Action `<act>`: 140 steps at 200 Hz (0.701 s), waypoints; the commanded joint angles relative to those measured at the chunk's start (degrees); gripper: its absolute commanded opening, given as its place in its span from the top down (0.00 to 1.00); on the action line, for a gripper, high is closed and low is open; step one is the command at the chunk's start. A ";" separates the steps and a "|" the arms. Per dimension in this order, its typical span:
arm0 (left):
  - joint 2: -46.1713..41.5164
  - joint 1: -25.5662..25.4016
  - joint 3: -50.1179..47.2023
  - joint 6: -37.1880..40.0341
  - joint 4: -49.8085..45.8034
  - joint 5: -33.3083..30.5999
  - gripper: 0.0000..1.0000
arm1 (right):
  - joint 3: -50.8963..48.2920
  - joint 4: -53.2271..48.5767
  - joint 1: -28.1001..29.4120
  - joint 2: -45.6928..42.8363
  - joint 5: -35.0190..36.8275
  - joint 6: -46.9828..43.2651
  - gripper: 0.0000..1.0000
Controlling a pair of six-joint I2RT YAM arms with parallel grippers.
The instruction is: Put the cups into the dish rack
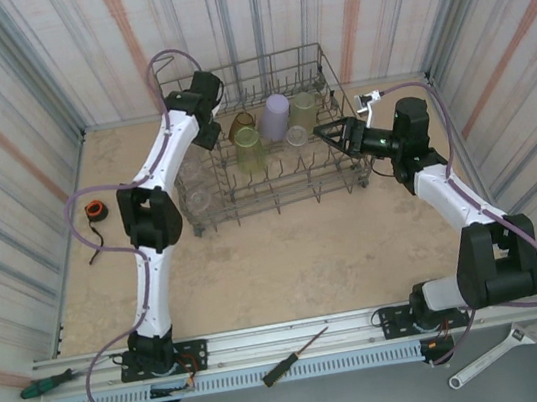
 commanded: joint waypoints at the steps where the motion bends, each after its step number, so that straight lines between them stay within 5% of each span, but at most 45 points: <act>1: 1.00 1.27 0.96 -2.59 -2.92 1.72 0.71 | 0.10 1.11 -0.23 -0.70 0.23 0.88 0.01; 25: 0.86 2.92 0.86 -6.11 -3.27 6.01 0.67 | -0.03 0.96 -0.29 -0.94 0.23 0.84 0.01; 46: 0.53 3.58 0.78 -7.89 -3.31 6.63 0.43 | -0.27 0.91 -0.32 -1.16 0.25 0.81 0.01; 79: -0.90 3.99 0.81 -10.13 -2.86 7.53 0.25 | -0.47 0.82 -0.28 -1.27 0.21 0.81 0.01; 104: -2.26 4.07 0.41 -11.56 -1.62 7.40 0.02 | -0.54 0.67 -0.33 -1.50 0.11 0.86 0.01; 140: -4.10 4.07 -0.46 -13.04 0.10 7.52 0.01 | -0.24 0.08 -0.37 -2.40 0.13 0.77 0.01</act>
